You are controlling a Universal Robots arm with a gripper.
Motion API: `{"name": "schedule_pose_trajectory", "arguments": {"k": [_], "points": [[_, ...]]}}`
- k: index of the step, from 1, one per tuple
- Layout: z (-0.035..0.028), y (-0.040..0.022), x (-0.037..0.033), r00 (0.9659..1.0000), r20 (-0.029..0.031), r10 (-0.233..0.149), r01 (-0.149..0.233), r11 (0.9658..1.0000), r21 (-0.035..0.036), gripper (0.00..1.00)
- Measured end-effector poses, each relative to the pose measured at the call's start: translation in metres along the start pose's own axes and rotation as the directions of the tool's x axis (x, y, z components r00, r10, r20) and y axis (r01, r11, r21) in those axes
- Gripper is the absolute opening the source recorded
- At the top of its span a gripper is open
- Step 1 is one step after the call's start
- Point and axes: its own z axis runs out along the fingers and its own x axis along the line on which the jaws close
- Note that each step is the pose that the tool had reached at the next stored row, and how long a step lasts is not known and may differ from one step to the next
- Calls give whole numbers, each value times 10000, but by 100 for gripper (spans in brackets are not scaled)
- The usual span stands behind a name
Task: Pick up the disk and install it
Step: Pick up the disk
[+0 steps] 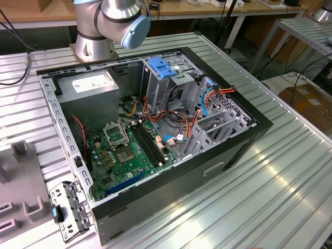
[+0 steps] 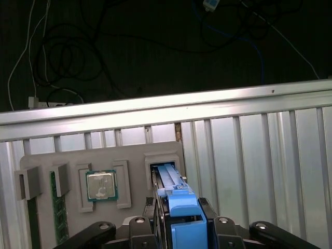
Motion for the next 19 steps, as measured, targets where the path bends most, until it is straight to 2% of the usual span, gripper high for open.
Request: {"name": "schedule_pose_trajectory", "arguments": {"k": [12,14,15,19], "points": [[3,0,5,10000,0,0,0,10000,-1,44],[3,-1,5,10000,0,0,0,10000,0,42],[3,0,5,10000,0,0,0,10000,0,38],[4,0,5,10000,0,0,0,10000,0,38]]}}
